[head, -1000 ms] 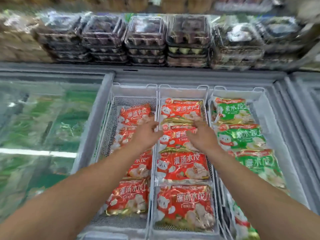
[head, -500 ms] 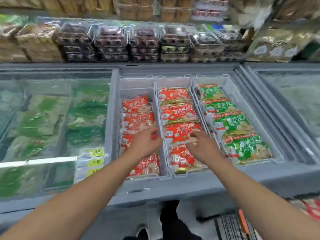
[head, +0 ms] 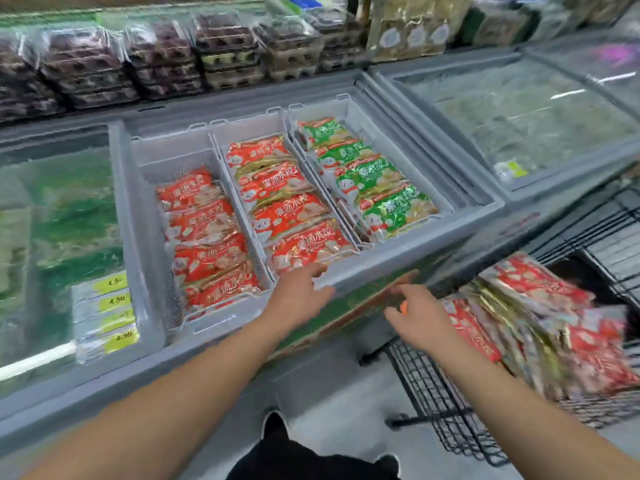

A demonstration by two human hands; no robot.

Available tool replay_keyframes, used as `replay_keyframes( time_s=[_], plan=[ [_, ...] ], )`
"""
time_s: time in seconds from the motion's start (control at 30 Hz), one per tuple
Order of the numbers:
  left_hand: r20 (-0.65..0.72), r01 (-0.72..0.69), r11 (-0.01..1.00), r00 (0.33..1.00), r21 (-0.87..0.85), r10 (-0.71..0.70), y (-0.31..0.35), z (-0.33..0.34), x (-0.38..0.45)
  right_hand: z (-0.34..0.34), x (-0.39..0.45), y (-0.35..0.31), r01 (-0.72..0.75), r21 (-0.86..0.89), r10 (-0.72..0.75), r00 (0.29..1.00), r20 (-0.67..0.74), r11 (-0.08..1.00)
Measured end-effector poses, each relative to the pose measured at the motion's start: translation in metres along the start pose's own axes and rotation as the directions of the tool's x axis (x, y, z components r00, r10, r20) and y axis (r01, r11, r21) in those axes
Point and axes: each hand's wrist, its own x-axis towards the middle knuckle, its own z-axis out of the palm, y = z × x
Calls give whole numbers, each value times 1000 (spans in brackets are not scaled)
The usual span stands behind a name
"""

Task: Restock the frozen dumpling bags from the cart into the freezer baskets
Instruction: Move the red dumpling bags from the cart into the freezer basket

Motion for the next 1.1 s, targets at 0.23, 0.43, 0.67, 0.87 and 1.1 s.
replay_keyframes(
  time_s=[0.23, 0.43, 0.67, 0.87, 1.1],
  plan=[
    [92, -98, 993, 992, 65, 91, 83, 101, -13, -24, -57, 132, -161, 102, 166, 985, -39, 982],
    [143, -78, 993, 988, 88, 65, 149, 202, -11, -45, -97, 253, -253, 215, 266, 963, -35, 943],
    [253, -13, 997, 967, 80, -8, 186, 277, 16, -53, -91, 328, -379, 297, 387, 922, 33, 877],
    [361, 90, 994, 926, 63, -106, 195, 329, 77, -45, -41, 365, -489, 308, 472, 872, 133, 816],
    [421, 274, 961, 867, 44, -267, 175, 392, 149, -18, 32, 393, -613, 347, 556, 790, 259, 710]
  ],
)
